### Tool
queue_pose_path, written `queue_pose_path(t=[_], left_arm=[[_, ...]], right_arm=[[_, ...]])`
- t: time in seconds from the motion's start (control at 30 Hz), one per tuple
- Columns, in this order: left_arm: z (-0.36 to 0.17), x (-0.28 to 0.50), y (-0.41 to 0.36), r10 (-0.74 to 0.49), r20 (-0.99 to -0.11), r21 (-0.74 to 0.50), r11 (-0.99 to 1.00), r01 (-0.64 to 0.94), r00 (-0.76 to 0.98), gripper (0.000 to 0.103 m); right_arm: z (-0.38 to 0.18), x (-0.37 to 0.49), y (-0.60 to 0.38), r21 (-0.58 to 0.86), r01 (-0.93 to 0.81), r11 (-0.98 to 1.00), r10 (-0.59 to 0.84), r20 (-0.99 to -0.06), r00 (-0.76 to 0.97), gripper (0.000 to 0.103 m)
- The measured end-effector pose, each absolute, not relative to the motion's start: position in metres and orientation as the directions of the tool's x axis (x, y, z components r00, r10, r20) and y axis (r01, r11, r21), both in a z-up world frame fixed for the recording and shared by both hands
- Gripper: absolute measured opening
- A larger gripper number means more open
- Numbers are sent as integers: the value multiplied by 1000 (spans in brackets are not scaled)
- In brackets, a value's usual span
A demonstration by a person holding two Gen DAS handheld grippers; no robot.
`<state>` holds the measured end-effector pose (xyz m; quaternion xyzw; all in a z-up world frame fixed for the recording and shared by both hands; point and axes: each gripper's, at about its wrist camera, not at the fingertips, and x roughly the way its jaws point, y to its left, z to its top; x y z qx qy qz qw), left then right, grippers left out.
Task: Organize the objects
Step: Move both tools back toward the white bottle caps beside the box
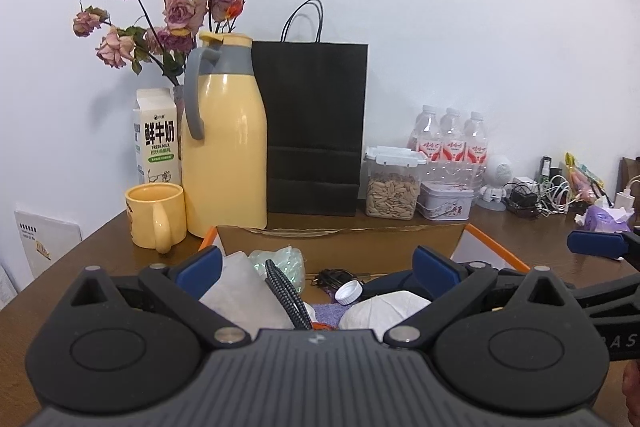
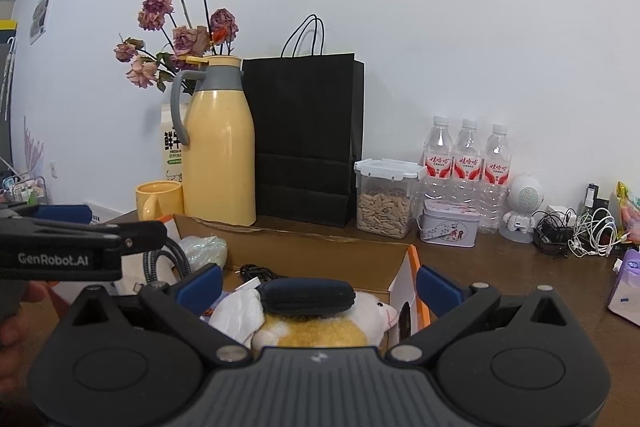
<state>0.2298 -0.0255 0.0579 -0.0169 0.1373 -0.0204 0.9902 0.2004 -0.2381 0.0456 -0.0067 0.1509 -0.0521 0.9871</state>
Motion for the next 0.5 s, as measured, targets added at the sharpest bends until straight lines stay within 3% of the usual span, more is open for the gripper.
queue_pose_path(t=[0.5], left_arm=[[59,181,-7,-27,-290,-8,1000,26,957,103]], right_arm=[[43,157,-222,-28,104,994,-107,-354,929,103]])
